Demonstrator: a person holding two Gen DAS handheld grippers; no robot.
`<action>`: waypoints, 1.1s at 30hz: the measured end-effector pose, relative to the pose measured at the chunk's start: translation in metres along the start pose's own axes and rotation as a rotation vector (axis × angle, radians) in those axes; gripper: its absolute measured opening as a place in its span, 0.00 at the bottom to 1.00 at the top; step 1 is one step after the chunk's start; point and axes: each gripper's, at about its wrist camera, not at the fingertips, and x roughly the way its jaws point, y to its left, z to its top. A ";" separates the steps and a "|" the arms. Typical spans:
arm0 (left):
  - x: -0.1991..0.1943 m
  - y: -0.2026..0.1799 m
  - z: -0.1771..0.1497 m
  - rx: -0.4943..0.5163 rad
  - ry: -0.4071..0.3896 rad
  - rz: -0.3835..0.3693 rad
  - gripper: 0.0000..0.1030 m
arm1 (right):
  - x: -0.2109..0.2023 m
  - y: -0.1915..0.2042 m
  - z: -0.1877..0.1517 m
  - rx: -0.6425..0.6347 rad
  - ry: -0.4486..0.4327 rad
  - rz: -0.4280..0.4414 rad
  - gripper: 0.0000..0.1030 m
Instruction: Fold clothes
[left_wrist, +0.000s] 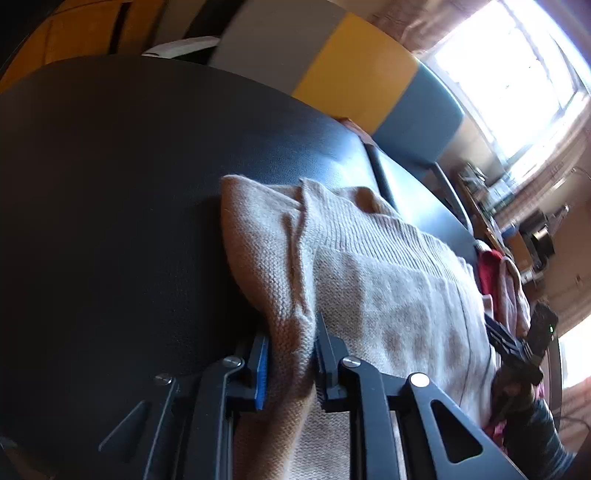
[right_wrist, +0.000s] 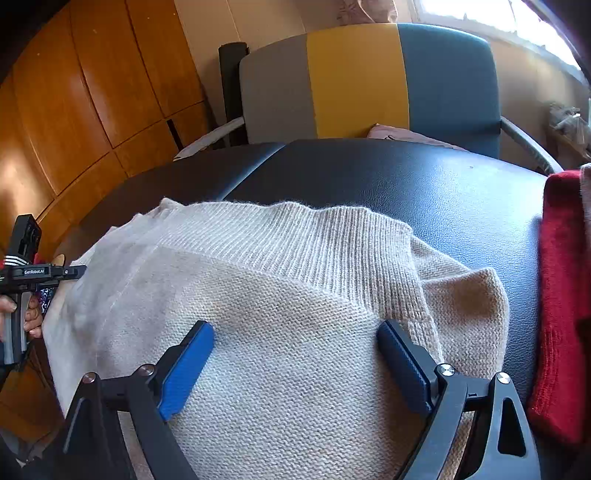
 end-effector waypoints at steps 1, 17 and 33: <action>-0.001 0.003 0.001 -0.026 -0.005 0.001 0.15 | 0.000 0.000 0.000 0.001 0.002 0.007 0.91; -0.048 0.001 0.030 -0.083 -0.076 0.056 0.11 | -0.020 0.012 -0.002 -0.251 0.273 0.293 0.92; -0.083 -0.196 0.022 0.112 -0.102 -0.300 0.10 | -0.005 0.012 -0.019 -0.313 0.237 0.280 1.00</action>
